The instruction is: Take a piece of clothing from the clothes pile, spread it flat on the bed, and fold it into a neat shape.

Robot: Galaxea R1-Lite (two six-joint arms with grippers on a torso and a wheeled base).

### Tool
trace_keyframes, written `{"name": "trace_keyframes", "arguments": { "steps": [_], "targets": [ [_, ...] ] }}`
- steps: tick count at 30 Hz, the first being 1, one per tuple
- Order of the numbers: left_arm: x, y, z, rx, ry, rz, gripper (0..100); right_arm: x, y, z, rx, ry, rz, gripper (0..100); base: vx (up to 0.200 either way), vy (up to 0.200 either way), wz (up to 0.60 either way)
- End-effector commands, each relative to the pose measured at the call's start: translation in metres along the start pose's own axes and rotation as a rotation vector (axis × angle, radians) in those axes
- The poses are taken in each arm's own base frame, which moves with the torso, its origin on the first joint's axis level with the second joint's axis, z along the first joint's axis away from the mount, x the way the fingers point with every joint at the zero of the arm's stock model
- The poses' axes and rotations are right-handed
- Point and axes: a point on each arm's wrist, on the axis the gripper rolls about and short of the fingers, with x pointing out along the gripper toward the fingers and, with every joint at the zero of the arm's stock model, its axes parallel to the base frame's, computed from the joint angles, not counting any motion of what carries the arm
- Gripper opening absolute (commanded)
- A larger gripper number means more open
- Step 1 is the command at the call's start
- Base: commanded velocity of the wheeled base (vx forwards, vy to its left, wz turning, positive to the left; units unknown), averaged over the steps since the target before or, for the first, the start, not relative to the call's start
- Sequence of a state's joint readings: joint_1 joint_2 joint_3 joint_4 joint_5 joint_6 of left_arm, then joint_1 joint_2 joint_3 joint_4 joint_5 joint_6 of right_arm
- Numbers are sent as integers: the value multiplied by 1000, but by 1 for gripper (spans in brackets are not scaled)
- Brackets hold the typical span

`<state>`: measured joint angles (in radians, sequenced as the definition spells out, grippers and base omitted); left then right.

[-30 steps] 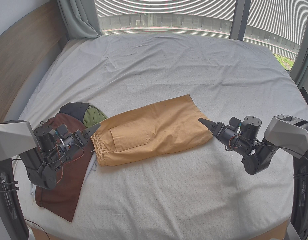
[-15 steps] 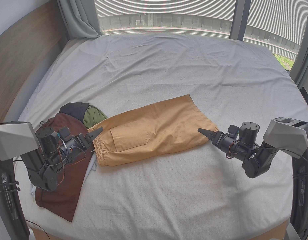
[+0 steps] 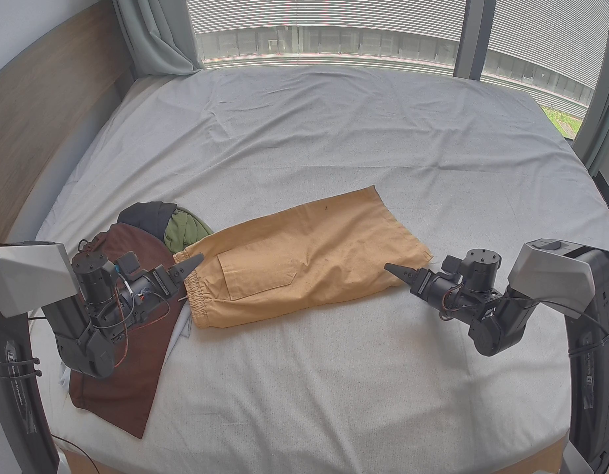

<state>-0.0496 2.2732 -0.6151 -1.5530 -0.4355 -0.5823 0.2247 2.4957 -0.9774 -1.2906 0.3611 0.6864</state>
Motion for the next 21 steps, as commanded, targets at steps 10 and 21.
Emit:
{"name": "trace_keyframes", "arguments": {
  "steps": [10,21],
  "targets": [
    [0,1,1,-1,-6,2,100,54,5,-51,83,-1,14,100,0,0,0],
    [0,1,1,-1,-4,0,100,61,21,-51,143,-52,100,100,0,0,0]
  ]
}}
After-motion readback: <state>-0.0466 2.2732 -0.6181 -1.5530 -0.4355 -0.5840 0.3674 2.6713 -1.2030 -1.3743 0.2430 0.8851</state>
